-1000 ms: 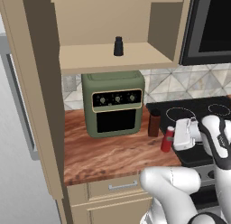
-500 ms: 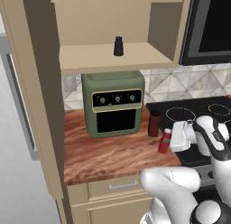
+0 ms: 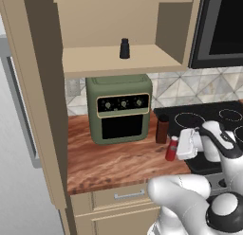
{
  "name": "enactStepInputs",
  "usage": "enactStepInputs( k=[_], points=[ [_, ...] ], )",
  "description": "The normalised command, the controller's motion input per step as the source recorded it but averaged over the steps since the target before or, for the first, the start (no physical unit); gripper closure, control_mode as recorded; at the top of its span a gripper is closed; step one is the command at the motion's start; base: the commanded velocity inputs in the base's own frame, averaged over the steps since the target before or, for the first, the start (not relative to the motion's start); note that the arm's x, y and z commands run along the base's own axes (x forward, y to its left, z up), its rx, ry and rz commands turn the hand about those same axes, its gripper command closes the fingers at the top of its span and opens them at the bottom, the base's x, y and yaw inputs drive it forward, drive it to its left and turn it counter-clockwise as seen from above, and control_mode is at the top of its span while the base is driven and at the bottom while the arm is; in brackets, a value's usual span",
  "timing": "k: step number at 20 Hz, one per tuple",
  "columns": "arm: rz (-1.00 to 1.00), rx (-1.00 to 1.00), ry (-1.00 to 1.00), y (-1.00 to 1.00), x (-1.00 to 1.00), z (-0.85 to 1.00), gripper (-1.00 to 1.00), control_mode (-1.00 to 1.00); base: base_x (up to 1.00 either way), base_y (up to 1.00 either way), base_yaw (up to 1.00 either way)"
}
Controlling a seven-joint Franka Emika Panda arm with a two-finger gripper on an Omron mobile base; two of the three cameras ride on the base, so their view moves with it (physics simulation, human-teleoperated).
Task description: Collect the paprika, ketchup, and shaker from the cabinet and place them next to the stove.
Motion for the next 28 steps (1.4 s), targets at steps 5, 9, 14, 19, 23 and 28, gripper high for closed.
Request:
enactStepInputs(
  k=[5, 9, 14, 19, 23, 28],
  points=[
    [0.00, 0.00, 0.00, -0.07, 0.25, -0.13, 1.00, -1.00, 0.00, 0.00, 0.00],
    [0.00, 0.00, 0.00, -0.04, 0.25, -0.10, 1.00, -1.00, 0.00, 0.00, 0.00],
    [0.00, 0.00, 0.00, -0.02, 0.23, -0.11, 1.00, -1.00, 0.00, 0.00, 0.00],
    [0.00, 0.00, 0.00, -0.02, 0.14, -0.17, 1.00, -1.00, 0.00, 0.00, 0.00],
    [0.00, 0.00, 0.00, -0.03, 0.08, -0.19, 1.00, -1.00, 0.00, 0.00, 0.00],
    [0.00, 0.00, 0.00, 0.00, 0.01, -0.15, 1.00, -1.00, 0.00, 0.00, 0.00]
  ],
)
